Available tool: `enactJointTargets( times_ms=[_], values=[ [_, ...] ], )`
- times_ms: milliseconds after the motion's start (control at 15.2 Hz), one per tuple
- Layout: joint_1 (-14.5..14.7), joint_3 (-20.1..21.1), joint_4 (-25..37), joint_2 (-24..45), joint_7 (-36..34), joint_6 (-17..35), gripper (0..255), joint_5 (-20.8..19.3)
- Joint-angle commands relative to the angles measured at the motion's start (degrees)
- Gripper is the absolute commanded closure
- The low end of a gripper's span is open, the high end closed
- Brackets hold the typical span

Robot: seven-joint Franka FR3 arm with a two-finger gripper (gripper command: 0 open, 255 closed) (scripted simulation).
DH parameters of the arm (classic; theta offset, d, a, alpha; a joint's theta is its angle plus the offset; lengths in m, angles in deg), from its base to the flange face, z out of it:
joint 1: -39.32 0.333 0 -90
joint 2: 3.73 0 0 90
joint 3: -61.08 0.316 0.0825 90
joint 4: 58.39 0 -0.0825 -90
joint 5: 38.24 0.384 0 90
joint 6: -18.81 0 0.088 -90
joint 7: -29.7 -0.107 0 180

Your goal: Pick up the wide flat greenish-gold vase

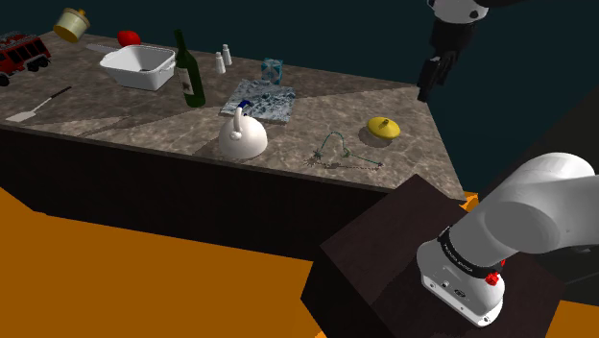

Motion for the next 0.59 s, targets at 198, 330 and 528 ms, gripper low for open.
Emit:
enactJointTargets(
  times_ms=[198, 330, 528],
  values=[
    [-1.5, -6.0, -2.2, 5.1, 5.4, 9.4, 0, -3.4],
    [-2.0, -8.4, -2.4, 7.9, 7.5, 13.3, 0, -4.4],
    [-2.4, -11.9, -2.1, 12.9, 10.8, 19.1, 0, -5.3]
  ],
)
